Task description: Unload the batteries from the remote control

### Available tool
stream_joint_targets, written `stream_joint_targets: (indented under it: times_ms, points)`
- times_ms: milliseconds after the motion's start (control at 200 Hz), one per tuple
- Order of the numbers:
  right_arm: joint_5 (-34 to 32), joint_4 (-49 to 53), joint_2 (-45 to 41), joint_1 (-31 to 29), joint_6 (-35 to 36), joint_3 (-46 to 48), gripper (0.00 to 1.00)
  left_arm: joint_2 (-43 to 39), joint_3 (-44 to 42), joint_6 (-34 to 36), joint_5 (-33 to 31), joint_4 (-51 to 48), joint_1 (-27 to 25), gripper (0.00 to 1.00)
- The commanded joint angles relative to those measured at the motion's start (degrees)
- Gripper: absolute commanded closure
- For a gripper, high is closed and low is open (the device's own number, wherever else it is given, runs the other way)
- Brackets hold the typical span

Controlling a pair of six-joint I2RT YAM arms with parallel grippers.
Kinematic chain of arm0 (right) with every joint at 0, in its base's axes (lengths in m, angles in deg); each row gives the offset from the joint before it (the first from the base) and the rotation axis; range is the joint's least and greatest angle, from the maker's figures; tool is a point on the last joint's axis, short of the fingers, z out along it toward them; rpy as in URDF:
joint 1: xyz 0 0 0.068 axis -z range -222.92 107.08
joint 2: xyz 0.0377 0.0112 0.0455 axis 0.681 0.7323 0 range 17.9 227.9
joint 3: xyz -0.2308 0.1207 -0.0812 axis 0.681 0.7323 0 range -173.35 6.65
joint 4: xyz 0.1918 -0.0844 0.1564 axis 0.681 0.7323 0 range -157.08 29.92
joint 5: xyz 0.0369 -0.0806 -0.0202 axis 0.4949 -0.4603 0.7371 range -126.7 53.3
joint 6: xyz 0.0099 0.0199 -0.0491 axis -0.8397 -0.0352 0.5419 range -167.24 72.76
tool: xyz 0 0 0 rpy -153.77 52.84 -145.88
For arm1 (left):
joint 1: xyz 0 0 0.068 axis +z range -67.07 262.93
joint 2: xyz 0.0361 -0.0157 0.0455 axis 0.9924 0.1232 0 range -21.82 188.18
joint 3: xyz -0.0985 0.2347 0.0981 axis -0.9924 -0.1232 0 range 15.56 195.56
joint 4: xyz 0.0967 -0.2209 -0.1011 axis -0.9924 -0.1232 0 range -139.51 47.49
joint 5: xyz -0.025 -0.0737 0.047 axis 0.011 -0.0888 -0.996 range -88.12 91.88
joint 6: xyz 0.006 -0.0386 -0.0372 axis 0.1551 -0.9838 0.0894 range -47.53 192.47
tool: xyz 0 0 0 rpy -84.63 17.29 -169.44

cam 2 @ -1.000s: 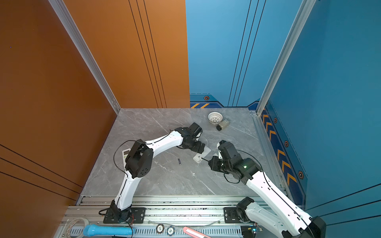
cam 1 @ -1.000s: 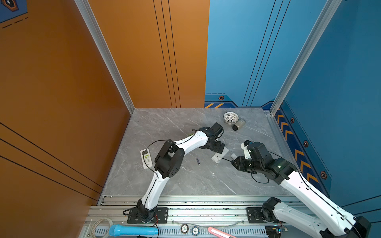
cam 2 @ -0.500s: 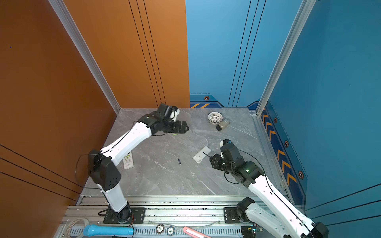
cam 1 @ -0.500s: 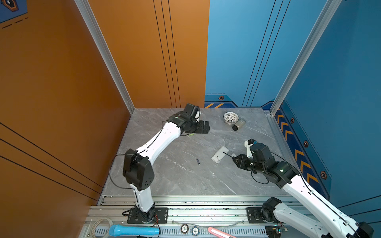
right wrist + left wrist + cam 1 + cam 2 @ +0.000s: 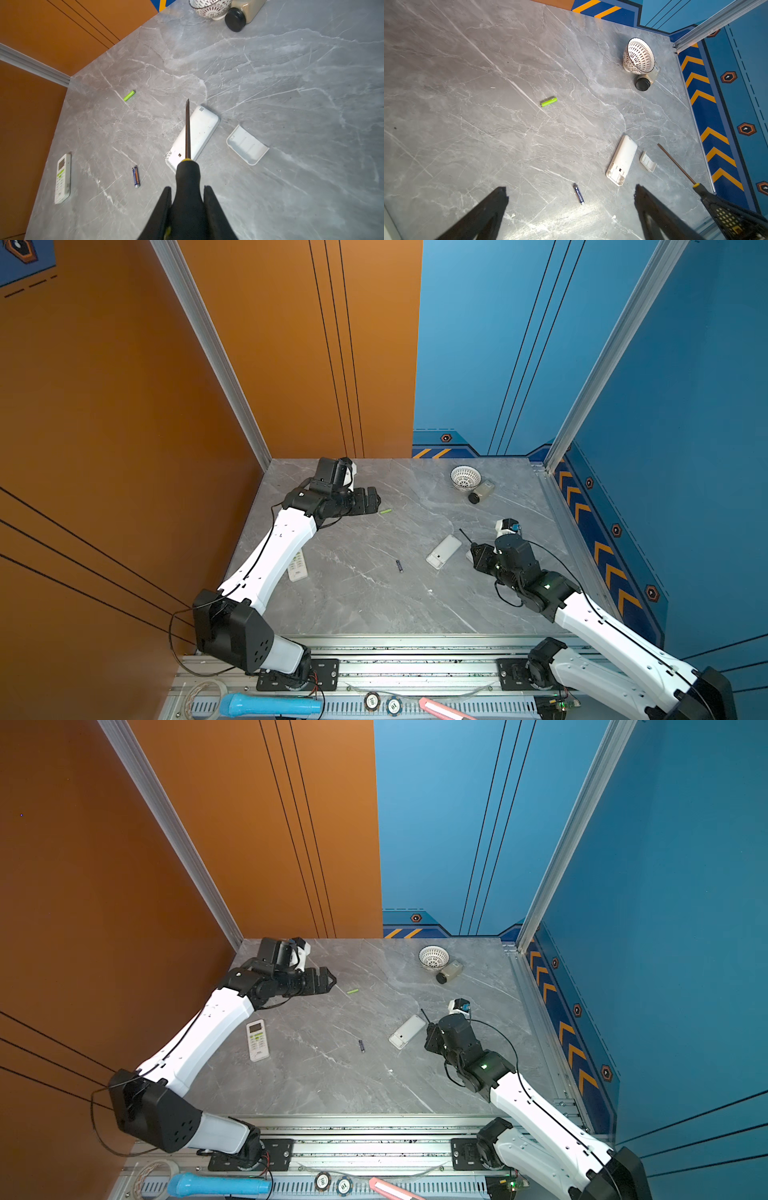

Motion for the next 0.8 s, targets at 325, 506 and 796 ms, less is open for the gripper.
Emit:
stream_joint_targets:
  times_ms: [325,506,796]
  points:
    - [-4.52,-26.06,17.36,5.05,-1.11,4.69,0.97,-8.85,-9.71,-2.75,-2.71,-1.2,5.6,0.02]
    - [-0.75,-27.02,24.7,6.19,-0.14,1.07,0.98,-11.26,-12.86,-4.77,-5.53,-6.8,11.3,0.02]
    - [2.66,-23.42,26.0,6.27,-1.29,-0.08,0.51,-11.45,-19.11,-4.97,-10.31,-9.02,19.67,0.02]
